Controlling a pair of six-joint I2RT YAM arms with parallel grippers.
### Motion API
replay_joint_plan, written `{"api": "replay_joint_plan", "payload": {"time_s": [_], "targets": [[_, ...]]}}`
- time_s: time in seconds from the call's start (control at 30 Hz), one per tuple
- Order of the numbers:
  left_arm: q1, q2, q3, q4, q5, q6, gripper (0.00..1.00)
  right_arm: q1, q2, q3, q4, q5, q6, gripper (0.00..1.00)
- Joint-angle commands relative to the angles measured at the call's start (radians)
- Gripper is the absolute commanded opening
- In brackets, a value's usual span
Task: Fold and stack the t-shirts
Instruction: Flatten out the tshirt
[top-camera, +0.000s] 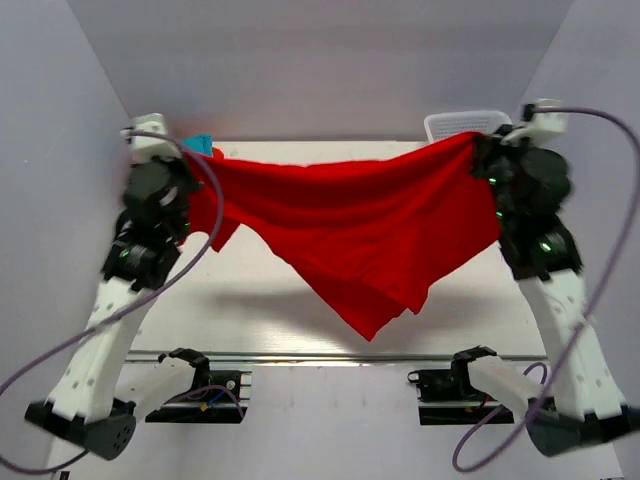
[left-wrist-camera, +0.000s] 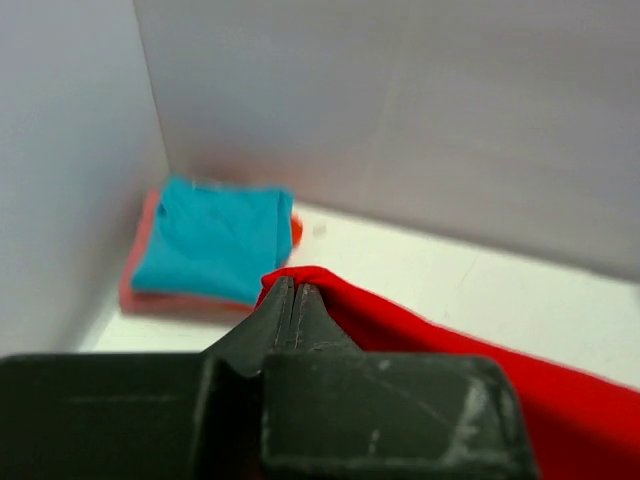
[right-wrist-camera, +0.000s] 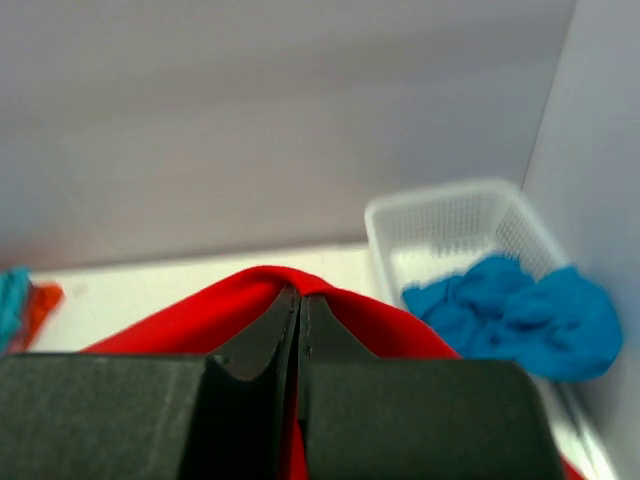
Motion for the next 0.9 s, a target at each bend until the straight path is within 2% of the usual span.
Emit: {"api": "replay_joint_plan", "payload": {"time_s": [0.0,0.1,0.2,0.3,0.4,0.43,0.47,0.5,0.53,0.57,0.6,0.73,0.87], "targets": [[0.020,0.139,-0.132,-0.030,-0.036,-0.142,0.00,-0.008,0.146,-0.095,0.052,-0.004,0.063,0.00],[0.049,0.314,-0.208,-0.030,-0.027,-0.237,0.00,-0.008,0.307,-0.137,0.086,-0.076,0.087,0.00],[0.089,0.495,-0.227,-0.001,0.018,-0.266,0.00,-0.008,0.479,-0.103,0.077,-0.100,0.090,0.00],[0.118,0.644,-0.166,0.007,0.018,-0.289,0.00,-0.007,0.648,-0.028,0.071,-0.088,0.067,0.00],[0.142,0.712,-0.103,0.007,0.027,-0.289,0.00,-0.008,0.748,0.080,0.037,-0.063,0.046,0.00],[0.142,0.744,-0.087,0.016,0.027,-0.277,0.05,-0.007,0.797,0.135,-0.022,-0.063,0.040,0.00],[0.153,0.758,-0.057,0.016,0.027,-0.277,0.18,-0.004,0.820,0.188,-0.042,-0.057,0.034,0.00],[0.153,0.770,-0.041,0.016,0.055,-0.243,0.34,-0.005,0.864,0.212,-0.061,-0.051,0.030,0.14],[0.153,0.781,-0.027,0.016,0.068,-0.228,0.75,-0.005,0.904,0.258,-0.099,-0.045,0.035,0.25],[0.153,0.792,-0.004,0.016,0.091,-0.214,0.92,-0.008,0.936,0.291,-0.108,-0.034,0.035,0.33],[0.153,0.805,0.005,0.016,0.102,-0.202,1.00,-0.008,0.952,0.318,-0.112,-0.029,0.033,0.49],[0.153,0.815,0.036,0.005,0.122,-0.160,1.00,-0.004,1.029,0.389,-0.173,-0.029,0.037,0.69],[0.130,0.784,0.060,-0.007,0.222,-0.111,1.00,-0.001,1.003,0.400,-0.210,-0.045,0.046,0.72]]}}
